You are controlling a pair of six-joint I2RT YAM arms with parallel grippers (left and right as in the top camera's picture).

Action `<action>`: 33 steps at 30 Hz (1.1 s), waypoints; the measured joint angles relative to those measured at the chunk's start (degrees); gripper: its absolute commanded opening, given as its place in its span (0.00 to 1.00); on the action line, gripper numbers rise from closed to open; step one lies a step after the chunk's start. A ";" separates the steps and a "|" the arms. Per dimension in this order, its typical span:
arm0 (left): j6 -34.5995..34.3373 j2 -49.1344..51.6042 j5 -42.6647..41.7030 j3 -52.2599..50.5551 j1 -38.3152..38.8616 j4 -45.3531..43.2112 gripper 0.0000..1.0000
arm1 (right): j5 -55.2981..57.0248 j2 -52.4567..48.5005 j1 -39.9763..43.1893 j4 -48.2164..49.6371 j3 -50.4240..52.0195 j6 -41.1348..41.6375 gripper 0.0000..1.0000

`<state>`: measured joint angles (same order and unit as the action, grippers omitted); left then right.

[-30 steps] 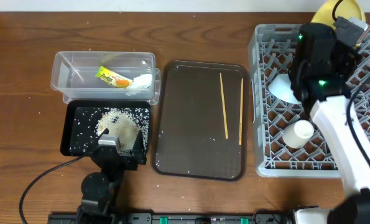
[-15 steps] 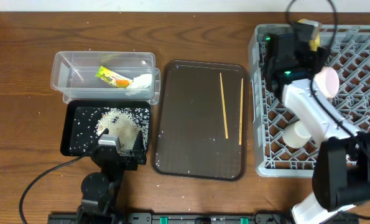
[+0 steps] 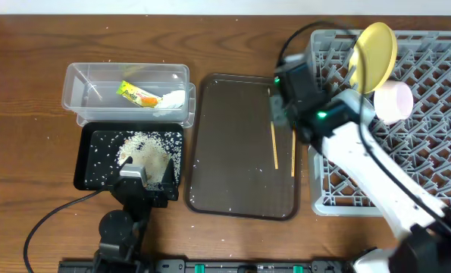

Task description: Sort waste into correct bins and load items into the dishwasher rack

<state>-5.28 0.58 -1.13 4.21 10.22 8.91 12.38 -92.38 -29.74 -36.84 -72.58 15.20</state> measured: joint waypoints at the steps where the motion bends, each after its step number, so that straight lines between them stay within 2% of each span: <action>1: 0.00 0.00 0.00 0.00 0.00 0.00 0.99 | -1.68 -1.88 -0.44 -1.57 0.02 1.11 0.52; 7: 0.00 0.00 0.00 0.00 0.00 0.00 0.99 | -6.49 -13.20 -3.26 -5.20 0.37 7.41 0.44; 10: -0.02 0.00 0.00 0.00 0.00 0.00 0.99 | -7.02 -17.00 -3.23 -5.33 0.37 9.73 0.32; 13: 0.00 0.00 0.00 0.00 0.00 0.00 0.99 | -7.39 -20.31 -3.21 -5.64 0.42 11.19 0.10; 15: -0.02 0.00 0.00 0.00 0.00 -0.02 0.99 | -7.56 -20.50 -3.19 -5.84 0.15 12.11 0.01; 19: -0.02 0.00 0.00 0.00 0.00 0.00 0.99 | -7.61 -20.26 -3.06 -6.29 0.15 12.76 0.01; 24: 0.00 0.00 0.00 0.00 0.00 0.00 0.99 | -8.13 -16.35 -2.62 -6.45 0.31 8.66 0.01; 30: -0.02 0.00 0.00 0.00 0.00 0.00 0.99 | -8.09 -0.26 2.71 -5.73 0.15 2.84 0.01; 33: -0.02 0.00 0.00 0.00 0.00 0.00 0.99 | -6.21 3.98 7.52 -5.68 -0.37 1.27 0.01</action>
<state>-5.30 0.58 -1.13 4.21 10.22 8.91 6.17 -88.40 -22.22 -42.52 -72.95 16.47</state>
